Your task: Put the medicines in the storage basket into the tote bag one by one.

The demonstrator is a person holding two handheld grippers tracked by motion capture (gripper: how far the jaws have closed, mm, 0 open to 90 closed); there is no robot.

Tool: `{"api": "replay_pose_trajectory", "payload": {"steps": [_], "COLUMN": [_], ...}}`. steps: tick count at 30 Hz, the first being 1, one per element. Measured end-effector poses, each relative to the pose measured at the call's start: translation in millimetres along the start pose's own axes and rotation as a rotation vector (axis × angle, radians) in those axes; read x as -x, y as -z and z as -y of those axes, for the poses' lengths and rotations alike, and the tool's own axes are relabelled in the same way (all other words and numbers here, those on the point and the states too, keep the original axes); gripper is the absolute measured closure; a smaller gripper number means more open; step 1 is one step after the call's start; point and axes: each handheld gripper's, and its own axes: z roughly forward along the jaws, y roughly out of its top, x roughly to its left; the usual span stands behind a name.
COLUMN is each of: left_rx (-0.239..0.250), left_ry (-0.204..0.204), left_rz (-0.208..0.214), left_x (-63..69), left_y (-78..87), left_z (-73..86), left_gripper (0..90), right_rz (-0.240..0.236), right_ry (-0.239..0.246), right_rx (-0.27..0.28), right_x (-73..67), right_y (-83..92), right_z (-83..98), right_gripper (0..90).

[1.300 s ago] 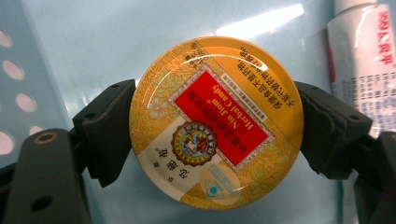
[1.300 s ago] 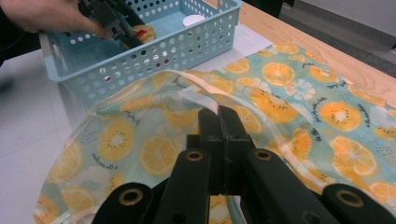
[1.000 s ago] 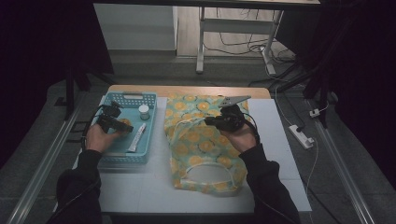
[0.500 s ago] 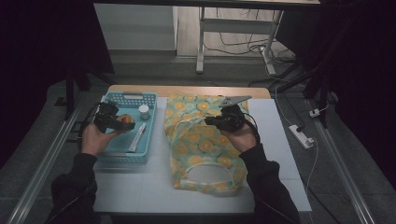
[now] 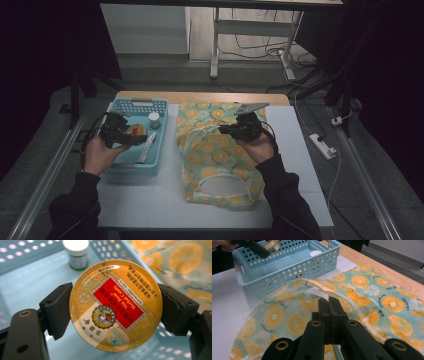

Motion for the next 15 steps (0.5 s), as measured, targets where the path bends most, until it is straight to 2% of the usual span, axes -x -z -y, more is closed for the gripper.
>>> {"api": "replay_pose_trajectory", "payload": {"steps": [15], "left_rx": [0.025], "left_ry": [-0.106], "left_rz": [0.127], "left_x": [51.5], "left_y": [3.0], "left_z": [4.8], "left_gripper": [20.2], "right_rz": [0.001], "right_ry": [-0.004], "right_rx": [0.009], "right_x": [-0.3], "right_y": [0.6], "right_z": [-0.1], "right_gripper": [90.0]}}
